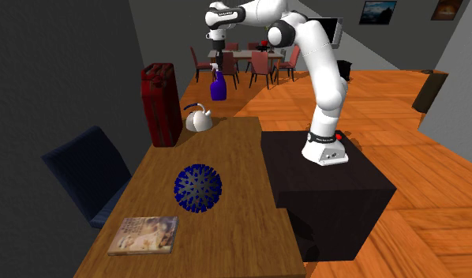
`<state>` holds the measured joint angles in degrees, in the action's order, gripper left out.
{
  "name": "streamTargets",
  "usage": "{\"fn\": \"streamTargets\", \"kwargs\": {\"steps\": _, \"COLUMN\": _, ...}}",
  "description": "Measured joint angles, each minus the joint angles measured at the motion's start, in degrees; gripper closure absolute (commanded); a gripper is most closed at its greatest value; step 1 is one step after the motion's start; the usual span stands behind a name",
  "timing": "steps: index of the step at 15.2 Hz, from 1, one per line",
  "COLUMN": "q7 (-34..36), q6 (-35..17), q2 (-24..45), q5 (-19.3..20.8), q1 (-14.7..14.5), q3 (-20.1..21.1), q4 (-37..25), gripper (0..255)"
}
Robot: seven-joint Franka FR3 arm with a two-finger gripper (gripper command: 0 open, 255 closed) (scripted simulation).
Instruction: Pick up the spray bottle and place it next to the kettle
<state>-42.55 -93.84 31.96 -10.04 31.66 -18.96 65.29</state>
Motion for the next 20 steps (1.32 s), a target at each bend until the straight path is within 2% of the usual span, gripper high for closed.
{"fn": "streamTargets", "kwargs": {"steps": 20, "q7": -0.8, "q6": -15.1, "q2": 0.6, "q5": -0.5, "q1": -1.5, "q3": 0.5, "q4": 14.8, "gripper": 255}}
